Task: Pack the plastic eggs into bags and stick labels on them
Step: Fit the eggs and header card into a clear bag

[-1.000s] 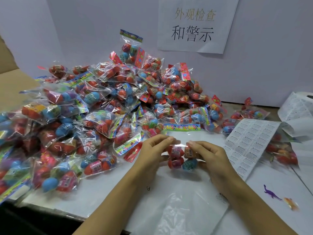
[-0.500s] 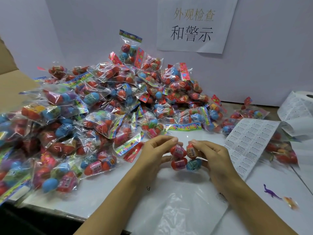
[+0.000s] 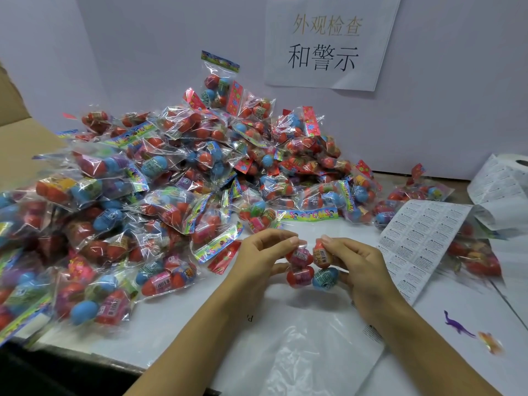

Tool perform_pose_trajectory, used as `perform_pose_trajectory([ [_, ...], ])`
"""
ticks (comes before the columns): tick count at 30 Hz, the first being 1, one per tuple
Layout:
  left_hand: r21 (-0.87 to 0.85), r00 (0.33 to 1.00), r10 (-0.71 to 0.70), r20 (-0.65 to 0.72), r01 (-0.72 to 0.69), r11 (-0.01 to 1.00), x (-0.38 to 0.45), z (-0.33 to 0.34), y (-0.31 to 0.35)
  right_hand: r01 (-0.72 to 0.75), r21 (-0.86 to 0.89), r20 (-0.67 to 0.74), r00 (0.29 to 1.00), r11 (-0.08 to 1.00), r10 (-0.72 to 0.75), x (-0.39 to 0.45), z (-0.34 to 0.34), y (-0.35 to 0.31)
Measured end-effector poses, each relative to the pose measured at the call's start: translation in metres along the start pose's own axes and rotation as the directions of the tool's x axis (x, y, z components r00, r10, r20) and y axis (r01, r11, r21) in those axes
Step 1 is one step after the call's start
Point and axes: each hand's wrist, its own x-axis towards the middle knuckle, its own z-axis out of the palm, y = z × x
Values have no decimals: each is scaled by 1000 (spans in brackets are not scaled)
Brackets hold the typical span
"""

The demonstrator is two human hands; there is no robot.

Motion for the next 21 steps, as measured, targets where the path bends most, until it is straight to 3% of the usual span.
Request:
perform_pose_trajectory([
  [13, 1, 999, 18, -29, -18, 1000, -2, 2, 1, 2, -12, -33, 999, 1000, -3, 3, -1, 4],
  [17, 86, 986, 122, -111, -112, 990, -1, 1, -2, 159, -270, -194, 957, 950, -215, 2, -3, 8],
  [21, 44, 981, 154, -120, -150, 988, -1, 2, -2, 267, -385, -174, 919, 884, -353, -1, -2, 11],
])
